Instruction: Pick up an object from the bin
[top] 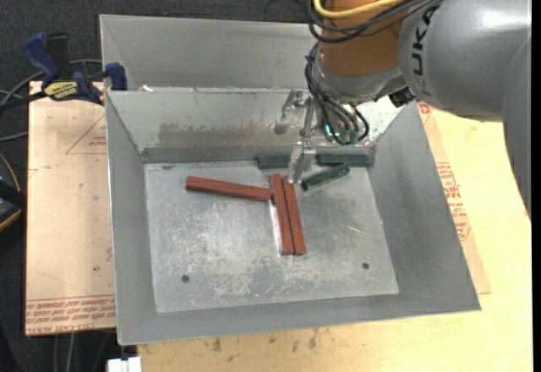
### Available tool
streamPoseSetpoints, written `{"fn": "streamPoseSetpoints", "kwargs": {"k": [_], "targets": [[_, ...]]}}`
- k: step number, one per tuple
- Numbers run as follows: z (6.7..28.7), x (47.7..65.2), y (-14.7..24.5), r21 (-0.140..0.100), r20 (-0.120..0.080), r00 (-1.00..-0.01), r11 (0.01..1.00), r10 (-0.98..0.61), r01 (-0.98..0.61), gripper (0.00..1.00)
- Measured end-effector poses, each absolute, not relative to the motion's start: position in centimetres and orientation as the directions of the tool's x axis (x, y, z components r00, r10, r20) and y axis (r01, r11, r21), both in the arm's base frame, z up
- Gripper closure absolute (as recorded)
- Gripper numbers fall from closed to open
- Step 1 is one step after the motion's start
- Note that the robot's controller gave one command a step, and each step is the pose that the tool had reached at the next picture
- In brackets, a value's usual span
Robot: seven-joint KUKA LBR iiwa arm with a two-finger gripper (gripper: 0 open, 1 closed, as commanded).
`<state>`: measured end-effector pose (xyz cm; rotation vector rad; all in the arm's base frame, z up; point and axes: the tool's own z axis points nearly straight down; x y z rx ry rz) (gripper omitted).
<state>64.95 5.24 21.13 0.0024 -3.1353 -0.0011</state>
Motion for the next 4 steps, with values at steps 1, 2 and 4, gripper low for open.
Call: {"fn": "streamPoseSetpoints", "kwargs": {"k": [1,2,4], "targets": [[21.6,65.1,5.2,0.001,-0.002,-1.000,1.000,0.000,0.000,0.00],[16.6,64.1,5.5,0.002,-0.008,-1.000,1.000,0.011,0.011,0.00],[7.9,62.3,8.2,0.005,-0.011,-0.995,0.995,0.099,0.099,1.00]]}}
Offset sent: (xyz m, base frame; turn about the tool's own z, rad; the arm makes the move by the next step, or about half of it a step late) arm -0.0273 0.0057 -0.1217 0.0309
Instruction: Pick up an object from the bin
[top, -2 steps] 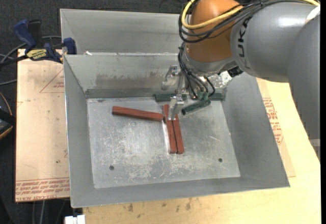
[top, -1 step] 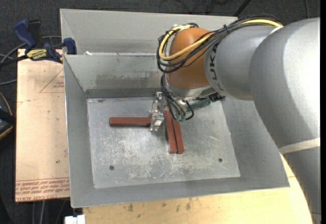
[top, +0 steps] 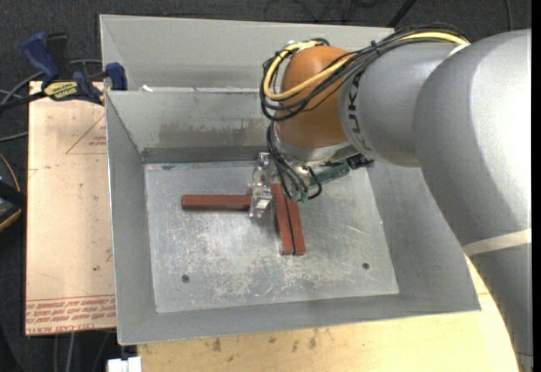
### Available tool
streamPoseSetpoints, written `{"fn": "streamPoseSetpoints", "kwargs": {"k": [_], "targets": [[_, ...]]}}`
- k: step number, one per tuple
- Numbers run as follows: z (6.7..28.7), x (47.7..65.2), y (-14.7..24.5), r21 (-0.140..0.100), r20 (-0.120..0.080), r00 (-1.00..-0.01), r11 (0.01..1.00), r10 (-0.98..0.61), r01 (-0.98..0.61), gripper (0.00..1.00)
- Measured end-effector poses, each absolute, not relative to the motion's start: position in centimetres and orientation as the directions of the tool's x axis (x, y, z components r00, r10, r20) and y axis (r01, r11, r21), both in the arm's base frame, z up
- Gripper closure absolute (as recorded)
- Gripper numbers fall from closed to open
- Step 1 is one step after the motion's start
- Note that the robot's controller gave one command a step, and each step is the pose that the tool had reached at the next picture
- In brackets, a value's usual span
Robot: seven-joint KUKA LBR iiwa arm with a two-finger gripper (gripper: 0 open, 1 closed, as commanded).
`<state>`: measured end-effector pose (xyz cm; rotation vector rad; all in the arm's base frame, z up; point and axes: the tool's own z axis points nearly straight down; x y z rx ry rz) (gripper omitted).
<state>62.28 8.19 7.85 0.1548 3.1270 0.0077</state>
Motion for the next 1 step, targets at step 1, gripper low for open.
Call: {"fn": "streamPoseSetpoints", "kwargs": {"k": [1], "targets": [[21.84,62.58,8.35,0.002,-0.005,-0.995,0.995,0.101,0.101,1.00]]}}
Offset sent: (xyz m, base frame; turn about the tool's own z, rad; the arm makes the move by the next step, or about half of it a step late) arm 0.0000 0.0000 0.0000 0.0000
